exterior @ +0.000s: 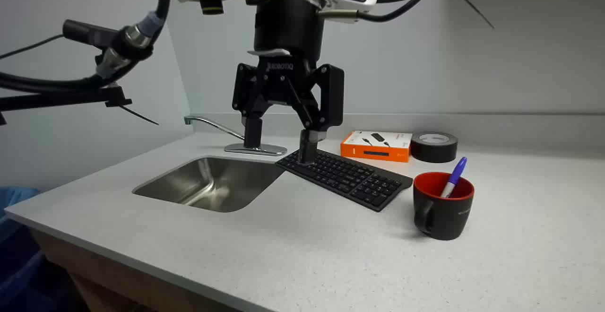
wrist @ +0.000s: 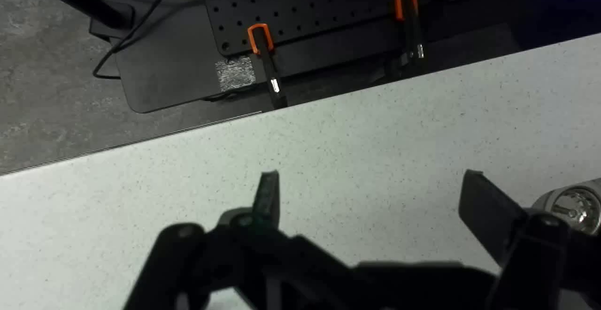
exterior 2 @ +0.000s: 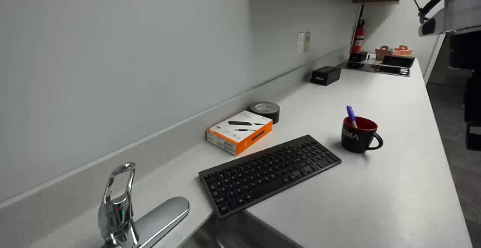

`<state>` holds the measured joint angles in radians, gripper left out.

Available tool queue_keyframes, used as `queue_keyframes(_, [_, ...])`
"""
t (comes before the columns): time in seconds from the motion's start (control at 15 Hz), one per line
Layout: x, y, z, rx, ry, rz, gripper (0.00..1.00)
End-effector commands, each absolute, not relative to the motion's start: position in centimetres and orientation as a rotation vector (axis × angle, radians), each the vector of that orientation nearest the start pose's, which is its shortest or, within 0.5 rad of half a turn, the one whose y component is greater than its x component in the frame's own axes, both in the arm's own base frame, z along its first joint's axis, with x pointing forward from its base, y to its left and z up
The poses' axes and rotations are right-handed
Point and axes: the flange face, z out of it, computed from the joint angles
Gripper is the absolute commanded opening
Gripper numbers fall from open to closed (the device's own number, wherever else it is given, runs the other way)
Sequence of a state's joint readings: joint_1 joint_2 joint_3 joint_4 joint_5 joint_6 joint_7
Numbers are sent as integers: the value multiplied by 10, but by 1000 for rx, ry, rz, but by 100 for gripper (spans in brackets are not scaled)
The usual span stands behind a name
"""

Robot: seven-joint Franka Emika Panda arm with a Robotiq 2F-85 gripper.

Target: Take the pen out of the cup

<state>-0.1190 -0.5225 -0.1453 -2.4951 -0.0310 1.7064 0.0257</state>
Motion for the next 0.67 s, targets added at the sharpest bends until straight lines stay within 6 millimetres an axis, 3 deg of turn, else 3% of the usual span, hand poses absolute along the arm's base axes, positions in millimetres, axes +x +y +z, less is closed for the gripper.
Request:
queue_keyframes(0.0, [344, -97, 446, -3019, 383, 405, 100])
queue_keyframes(0.4, [344, -99, 447, -3025, 369, 398, 100])
queue_keyframes(0.6, [354, -136, 459, -3000, 454, 353, 100])
